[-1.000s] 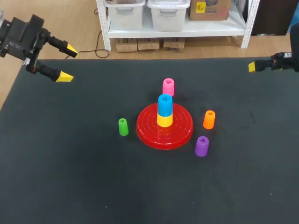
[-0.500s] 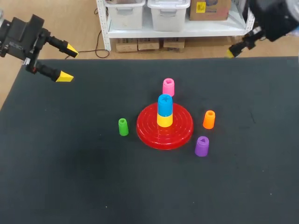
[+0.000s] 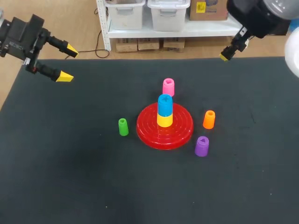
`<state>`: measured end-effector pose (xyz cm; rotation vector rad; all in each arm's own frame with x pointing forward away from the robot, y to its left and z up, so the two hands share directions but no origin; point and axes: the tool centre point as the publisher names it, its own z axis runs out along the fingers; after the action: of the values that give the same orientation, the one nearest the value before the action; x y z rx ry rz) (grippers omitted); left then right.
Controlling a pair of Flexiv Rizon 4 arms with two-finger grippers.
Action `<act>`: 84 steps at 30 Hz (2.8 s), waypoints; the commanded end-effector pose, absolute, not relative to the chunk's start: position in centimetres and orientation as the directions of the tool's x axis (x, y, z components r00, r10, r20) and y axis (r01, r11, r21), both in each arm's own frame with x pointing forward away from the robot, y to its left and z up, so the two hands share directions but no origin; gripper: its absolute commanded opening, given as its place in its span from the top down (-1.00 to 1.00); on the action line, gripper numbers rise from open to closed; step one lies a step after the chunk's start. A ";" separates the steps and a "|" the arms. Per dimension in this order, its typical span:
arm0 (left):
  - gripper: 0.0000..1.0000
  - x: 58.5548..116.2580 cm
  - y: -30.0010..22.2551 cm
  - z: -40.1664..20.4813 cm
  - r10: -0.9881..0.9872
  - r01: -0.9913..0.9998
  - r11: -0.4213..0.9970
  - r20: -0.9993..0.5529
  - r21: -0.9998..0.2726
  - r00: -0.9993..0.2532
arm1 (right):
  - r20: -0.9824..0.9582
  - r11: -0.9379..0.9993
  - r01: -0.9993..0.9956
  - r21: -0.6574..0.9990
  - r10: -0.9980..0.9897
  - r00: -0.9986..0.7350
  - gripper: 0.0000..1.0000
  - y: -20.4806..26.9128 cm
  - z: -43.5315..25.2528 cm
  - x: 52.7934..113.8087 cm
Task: Pick up and stack the cylinders on the red base in this order: pink,purple,orange,green
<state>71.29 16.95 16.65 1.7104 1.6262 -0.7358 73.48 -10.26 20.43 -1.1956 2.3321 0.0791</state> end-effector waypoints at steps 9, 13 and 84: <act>-1.00 71.4 17.0 16.6 0.628 0.997 -0.013 -0.775 0.080 0.070 | -0.411 0.558 -0.823 -0.104 -0.778 -0.476 -1.00 -5.4 19.2 77.0; -1.00 71.4 17.0 16.6 0.628 0.997 -0.013 -0.775 0.080 0.070 | -0.381 0.549 -0.828 -0.113 -0.793 -0.474 -1.00 -4.0 18.5 77.9; -1.00 71.4 17.0 16.6 0.628 0.997 -0.013 -0.775 0.080 0.070 | -0.127 0.511 -0.859 -0.034 -0.854 -0.504 -1.00 4.3 1.8 80.0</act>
<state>71.30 16.94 16.66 1.7106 1.6269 -0.7357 79.49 3.90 1.90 -1.4890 2.6081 0.0559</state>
